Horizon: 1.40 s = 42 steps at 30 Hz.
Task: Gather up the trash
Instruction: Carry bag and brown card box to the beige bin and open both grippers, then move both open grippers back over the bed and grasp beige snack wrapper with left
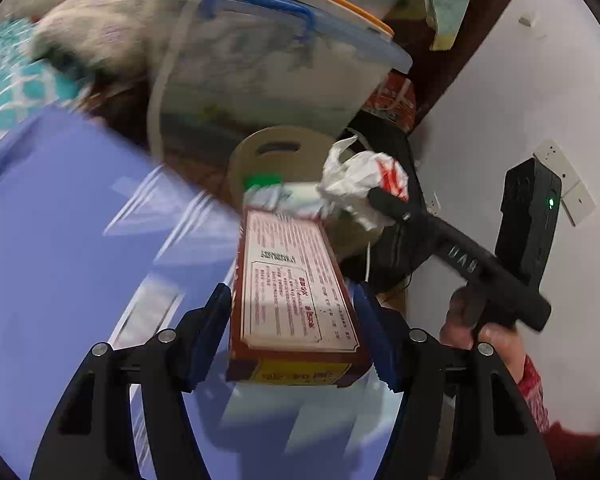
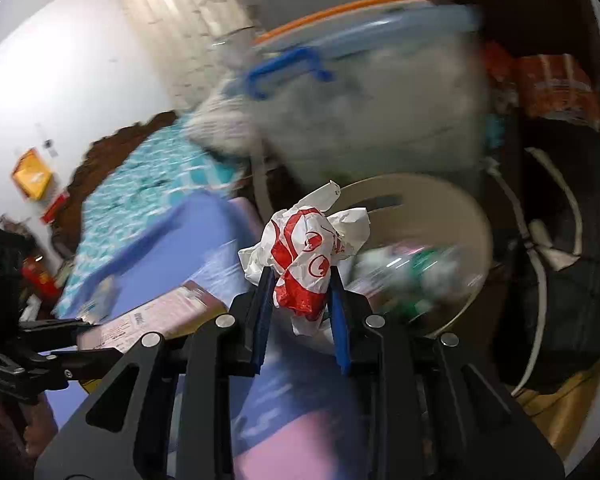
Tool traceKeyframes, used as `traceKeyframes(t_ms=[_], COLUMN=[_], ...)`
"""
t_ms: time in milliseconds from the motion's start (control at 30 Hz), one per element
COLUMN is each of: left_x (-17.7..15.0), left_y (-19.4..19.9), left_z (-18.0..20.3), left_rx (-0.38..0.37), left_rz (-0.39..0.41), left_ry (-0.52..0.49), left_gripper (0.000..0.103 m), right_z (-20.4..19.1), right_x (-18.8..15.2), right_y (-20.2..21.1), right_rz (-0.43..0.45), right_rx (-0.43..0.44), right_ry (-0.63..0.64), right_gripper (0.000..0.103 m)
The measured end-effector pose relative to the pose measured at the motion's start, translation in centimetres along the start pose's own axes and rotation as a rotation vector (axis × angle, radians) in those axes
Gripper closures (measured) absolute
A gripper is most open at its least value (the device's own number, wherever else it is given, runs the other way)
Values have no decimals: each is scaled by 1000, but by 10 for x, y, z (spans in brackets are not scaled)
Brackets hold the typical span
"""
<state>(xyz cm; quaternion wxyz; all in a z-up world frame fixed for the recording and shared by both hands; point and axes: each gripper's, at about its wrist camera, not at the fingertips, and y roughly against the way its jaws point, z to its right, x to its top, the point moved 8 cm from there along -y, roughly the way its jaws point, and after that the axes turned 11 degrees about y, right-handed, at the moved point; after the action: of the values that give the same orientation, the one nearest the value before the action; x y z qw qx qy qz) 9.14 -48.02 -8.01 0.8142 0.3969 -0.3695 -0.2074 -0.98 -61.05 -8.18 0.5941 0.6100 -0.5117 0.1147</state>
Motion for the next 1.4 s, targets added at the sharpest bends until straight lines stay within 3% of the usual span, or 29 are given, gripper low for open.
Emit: traceKeyframes(t_ms=[67,133,200,267,300,400,533,733,900,1000,1200,1333,1400], left_x=[26,42,56,66,69,62,42,-9,-61,-103,-166,-174,-161], left_y=[-26,-46,-66,-76,-77,-65,-35,17,67,97,170,211,222], left_z=[13,19,22,17,12,4,-19,-66,-113,-161,-257,-315,-337], left_rx=[20,25,49,111,118,79,99,119,184,263,441,492,526], left_rz=[-2,-13,-10,20,27,31,76,136,200,209,294,346,358], left_ry=[-22,-18,-19,-7,12,60,65,125,163,225,375,488,488], left_gripper=[50,49,38,32,32,32,32,31,31,31,31,31,27], right_z=[24,34,39,43,44,41,30,-12,-69,-118,-245,-333,-360], right_x=[9,14,15,12,11,11,12,0,-12,-19,-46,-66,-72], right_y=[-13,-26,-38,-47,-49,-38,-5,19,30,23,-30,-70,-89], right_rz=[-20,-40,-58,-78,-69,-20,69,90,98,69,-136,-242,-279], right_rx=[-36,-48,-61,-75,-86,-87,-88,-27,70,153,380,439,452], right_ry=[-18,-26,-26,-32,-42,-55,-98,-88,-66,-13,112,252,253], right_gripper=[75,74,71,46,26,26,27,36,42,45,54,52,44])
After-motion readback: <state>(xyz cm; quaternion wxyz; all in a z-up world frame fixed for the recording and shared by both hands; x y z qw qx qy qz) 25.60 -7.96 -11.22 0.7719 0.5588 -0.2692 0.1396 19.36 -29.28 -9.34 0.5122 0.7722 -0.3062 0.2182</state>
